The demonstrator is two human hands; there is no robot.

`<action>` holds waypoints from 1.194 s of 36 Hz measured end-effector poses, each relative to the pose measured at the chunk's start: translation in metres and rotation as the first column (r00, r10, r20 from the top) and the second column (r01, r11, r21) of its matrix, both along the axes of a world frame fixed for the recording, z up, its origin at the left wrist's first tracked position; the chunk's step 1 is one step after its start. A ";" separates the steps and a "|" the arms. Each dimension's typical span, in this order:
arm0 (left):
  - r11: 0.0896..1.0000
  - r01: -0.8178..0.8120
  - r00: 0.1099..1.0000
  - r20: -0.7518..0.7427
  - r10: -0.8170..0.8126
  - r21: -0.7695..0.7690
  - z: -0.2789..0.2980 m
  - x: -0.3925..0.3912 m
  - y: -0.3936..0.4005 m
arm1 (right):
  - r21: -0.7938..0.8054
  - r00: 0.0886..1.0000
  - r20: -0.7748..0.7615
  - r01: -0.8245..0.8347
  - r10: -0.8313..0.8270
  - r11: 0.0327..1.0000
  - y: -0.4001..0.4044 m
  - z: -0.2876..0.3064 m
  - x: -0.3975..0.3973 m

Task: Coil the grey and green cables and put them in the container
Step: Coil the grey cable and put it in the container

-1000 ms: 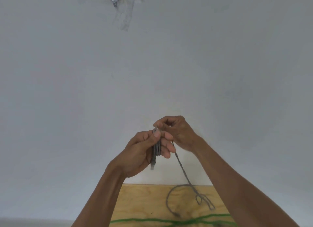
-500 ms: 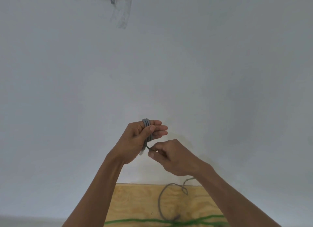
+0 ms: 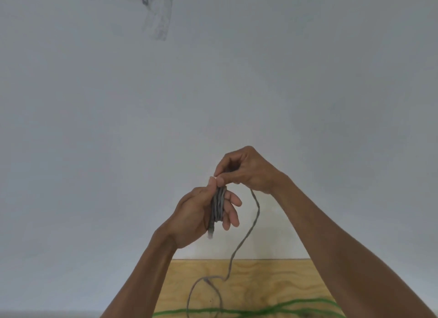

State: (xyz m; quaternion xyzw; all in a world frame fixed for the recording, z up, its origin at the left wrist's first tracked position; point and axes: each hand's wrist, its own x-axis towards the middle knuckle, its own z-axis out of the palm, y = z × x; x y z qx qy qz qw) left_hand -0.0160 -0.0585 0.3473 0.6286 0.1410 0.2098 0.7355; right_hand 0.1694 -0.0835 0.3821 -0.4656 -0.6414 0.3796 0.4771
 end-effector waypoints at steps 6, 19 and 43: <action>0.995 0.100 0.989 0.108 -0.100 0.003 0.009 0.000 -0.003 | -0.100 0.977 -0.199 0.053 -0.072 0.994 -0.003 -0.039 -0.011; 0.917 -0.319 0.947 0.117 0.299 0.238 0.004 0.002 0.031 | -0.077 0.962 0.118 0.258 -0.248 0.963 -0.032 -0.068 -0.052; 0.996 0.074 0.993 0.094 -0.069 -0.050 0.015 -0.007 0.004 | -0.012 0.976 -0.121 0.184 -0.184 0.983 -0.011 -0.014 -0.015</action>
